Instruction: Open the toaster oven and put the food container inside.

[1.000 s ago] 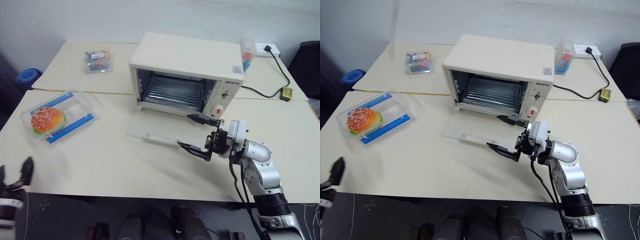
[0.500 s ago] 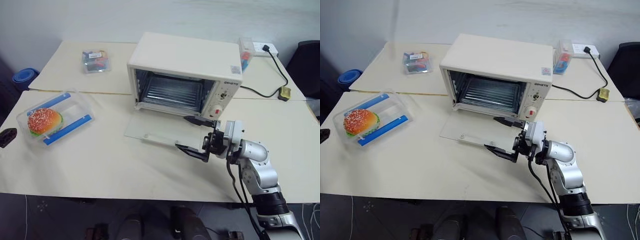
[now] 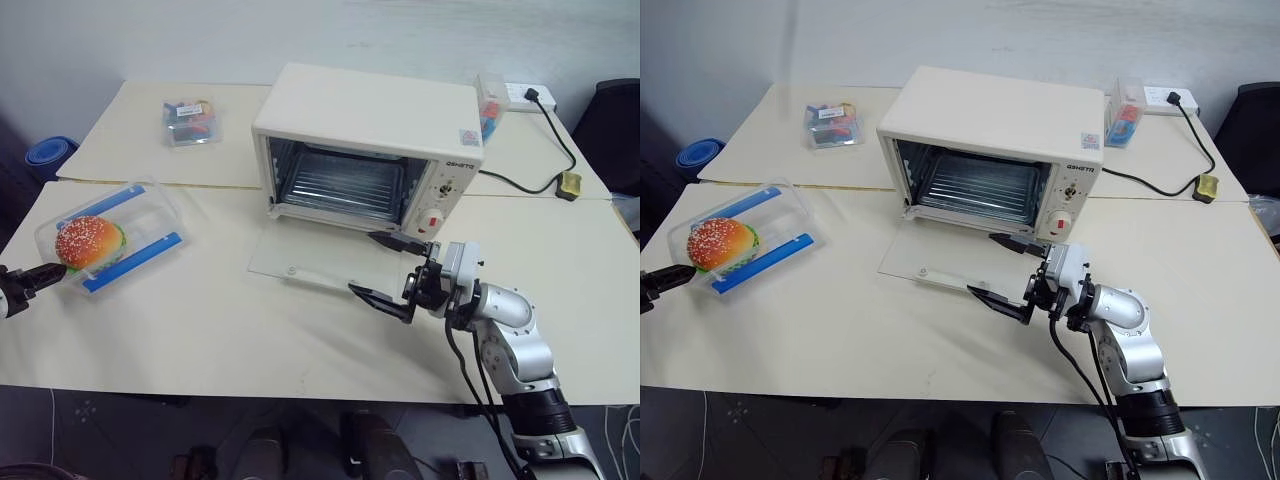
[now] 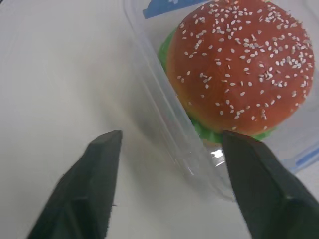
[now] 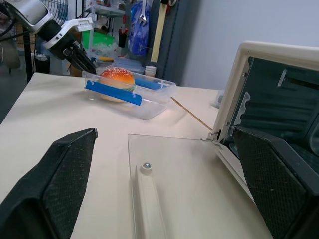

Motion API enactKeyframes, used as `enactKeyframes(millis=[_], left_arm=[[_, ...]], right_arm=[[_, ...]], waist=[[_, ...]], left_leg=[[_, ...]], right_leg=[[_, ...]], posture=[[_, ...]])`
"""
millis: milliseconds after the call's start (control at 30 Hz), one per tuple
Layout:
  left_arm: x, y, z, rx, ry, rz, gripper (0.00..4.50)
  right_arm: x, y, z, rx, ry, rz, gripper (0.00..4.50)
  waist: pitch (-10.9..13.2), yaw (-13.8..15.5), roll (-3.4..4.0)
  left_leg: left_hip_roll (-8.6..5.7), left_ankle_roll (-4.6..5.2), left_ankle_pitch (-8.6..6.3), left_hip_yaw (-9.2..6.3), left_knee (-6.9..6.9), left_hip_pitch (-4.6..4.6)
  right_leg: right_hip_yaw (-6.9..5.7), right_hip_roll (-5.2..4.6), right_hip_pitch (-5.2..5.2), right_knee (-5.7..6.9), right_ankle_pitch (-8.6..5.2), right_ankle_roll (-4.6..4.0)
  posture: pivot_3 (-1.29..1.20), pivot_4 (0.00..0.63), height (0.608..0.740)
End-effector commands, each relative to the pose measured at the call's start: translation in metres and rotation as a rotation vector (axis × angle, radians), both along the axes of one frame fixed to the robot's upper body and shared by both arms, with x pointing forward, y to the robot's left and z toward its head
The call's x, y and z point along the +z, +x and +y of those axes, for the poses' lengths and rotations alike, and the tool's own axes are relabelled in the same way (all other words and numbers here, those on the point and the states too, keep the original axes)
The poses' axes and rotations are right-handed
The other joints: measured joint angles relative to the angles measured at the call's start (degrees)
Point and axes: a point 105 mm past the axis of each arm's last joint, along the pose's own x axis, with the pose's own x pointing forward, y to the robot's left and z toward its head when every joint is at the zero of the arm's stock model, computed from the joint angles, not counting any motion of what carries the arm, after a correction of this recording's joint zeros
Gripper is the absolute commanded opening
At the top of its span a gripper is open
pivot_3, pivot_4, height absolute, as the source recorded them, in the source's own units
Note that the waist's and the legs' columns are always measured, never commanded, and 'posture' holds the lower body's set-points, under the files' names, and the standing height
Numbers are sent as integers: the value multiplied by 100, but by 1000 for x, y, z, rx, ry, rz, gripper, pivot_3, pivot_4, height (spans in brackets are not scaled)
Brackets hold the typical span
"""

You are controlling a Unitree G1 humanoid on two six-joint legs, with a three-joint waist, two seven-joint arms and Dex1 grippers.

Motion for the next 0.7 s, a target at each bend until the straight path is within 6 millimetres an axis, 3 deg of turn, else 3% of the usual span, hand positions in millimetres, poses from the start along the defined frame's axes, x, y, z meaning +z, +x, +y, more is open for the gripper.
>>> enactKeyframes(millis=[33,167,233,300,467,633,700], left_arm=[[-2,-5,15,26,79,80,2189],[3,-1,21,60,47,45,1005],[12,4,20,53,38,8,364],[25,8,17,30,41,-27,8],[60,18,-7,-114,111,-79,8],[83,27,-57,-328,134,-104,8],[86,32,-89,-437,122,-118,8]], right_arm=[[12,-2,-1,-7,16,-63,4500],[10,-2,0,-3,12,-68,4500],[10,-2,-1,-6,11,-69,4500],[10,-1,-2,-15,9,-69,4500],[9,2,-8,-41,-4,-69,4500],[4,3,-23,-89,-37,-57,4500],[0,2,-30,-119,-47,-45,4500]], waist=[[0,-7,0],[0,-11,0],[-1,3,-1],[-1,14,-1],[-2,6,-5],[-2,17,-5],[-2,35,-5]], left_leg=[[0,0,0,1,-1,1],[0,0,0,6,0,0],[0,0,0,6,1,-2],[-1,0,0,5,5,-4],[-1,0,0,1,6,-9],[-2,0,0,2,5,-18],[-3,0,0,1,5,-18]], right_leg=[[1,0,0,0,0,0],[4,2,-6,6,0,0],[4,2,-6,5,0,0],[2,0,-5,6,0,0],[0,1,-8,6,0,0],[2,-1,-11,-1,0,0],[1,-1,-10,-1,0,0]], posture=[[0,150,740],[0,150,740],[0,150,740],[0,150,740],[0,150,740],[0,150,740],[0,150,740]])
